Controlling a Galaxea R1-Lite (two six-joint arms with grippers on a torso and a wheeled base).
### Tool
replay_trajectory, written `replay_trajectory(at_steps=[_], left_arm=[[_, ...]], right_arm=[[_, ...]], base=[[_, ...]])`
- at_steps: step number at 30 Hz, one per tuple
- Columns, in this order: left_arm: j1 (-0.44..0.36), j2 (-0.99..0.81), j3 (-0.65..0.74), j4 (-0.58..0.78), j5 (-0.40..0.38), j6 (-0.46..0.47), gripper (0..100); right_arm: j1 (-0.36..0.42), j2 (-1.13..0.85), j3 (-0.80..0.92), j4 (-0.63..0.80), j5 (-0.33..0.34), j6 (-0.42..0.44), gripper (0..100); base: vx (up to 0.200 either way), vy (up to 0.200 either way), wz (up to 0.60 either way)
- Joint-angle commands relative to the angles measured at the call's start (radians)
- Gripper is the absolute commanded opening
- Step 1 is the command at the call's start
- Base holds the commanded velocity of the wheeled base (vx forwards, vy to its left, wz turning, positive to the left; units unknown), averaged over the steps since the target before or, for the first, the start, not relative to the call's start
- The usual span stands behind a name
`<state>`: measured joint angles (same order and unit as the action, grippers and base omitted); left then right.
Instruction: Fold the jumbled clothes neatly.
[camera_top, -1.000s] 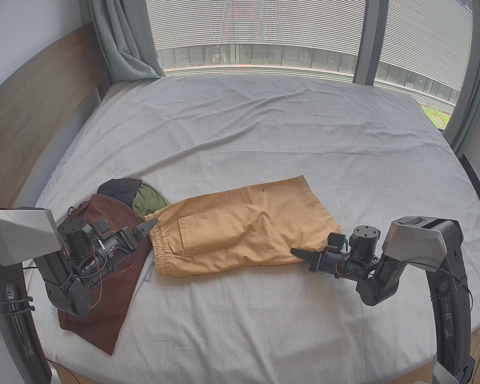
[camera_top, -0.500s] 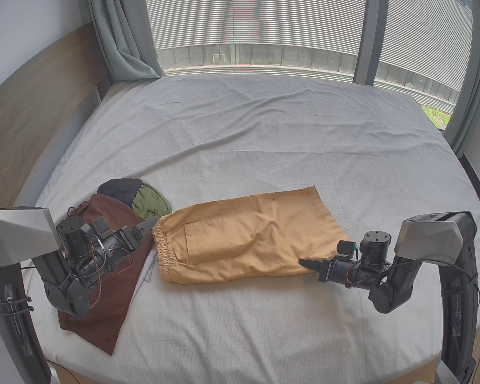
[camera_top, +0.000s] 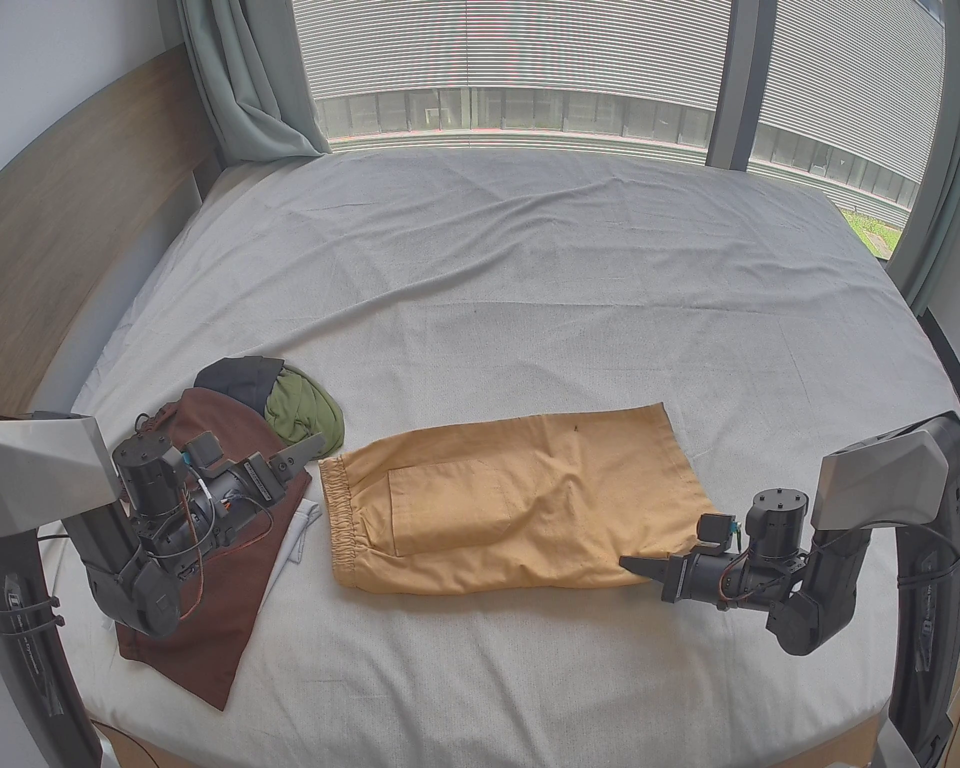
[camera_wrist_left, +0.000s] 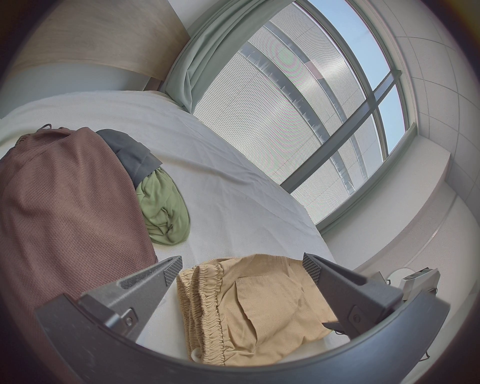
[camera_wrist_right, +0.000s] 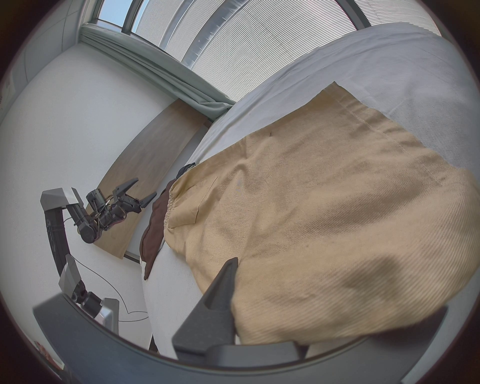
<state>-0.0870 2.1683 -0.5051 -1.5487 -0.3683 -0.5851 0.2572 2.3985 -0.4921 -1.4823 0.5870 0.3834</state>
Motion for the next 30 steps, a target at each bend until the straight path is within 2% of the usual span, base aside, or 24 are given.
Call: replay_trajectory(at_steps=[1,5,12,16,19,20,30], left_arm=[[-0.008,-0.022,0.003,-0.001,-0.014,-0.002,100],[-0.008,-0.039,0.027,-0.001,-0.07,-0.01,100],[-0.011,-0.033,0.022,-0.001,-0.087,-0.007,100],[-0.013,-0.035,0.03,-0.001,-0.124,0.002,100],[-0.011,-0.036,0.027,-0.002,-0.133,0.004,100],[-0.01,-0.036,0.027,-0.001,-0.133,0.005,100],[-0.005,-0.038,0.036,-0.001,-0.184,0.087,100]], right_arm=[[-0.001,-0.025,0.072,-0.013,0.0,-0.023,0],[-0.001,-0.025,0.138,-0.058,-0.001,-0.031,0],[0.002,-0.013,0.156,-0.058,-0.001,-0.051,0],[0.002,-0.013,0.158,-0.058,-0.038,-0.052,0],[-0.001,-0.012,0.159,-0.058,-0.039,-0.054,0],[-0.001,-0.012,0.161,-0.058,-0.039,-0.054,100],[0.043,-0.025,0.296,-0.058,-0.039,-0.066,100]], base=[[0.0,0.0,0.0],[0.0,0.0,0.0],[0.0,0.0,0.0],[0.0,0.0,0.0],[0.0,0.0,0.0],[0.0,0.0,0.0],[0.0,0.0,0.0]])
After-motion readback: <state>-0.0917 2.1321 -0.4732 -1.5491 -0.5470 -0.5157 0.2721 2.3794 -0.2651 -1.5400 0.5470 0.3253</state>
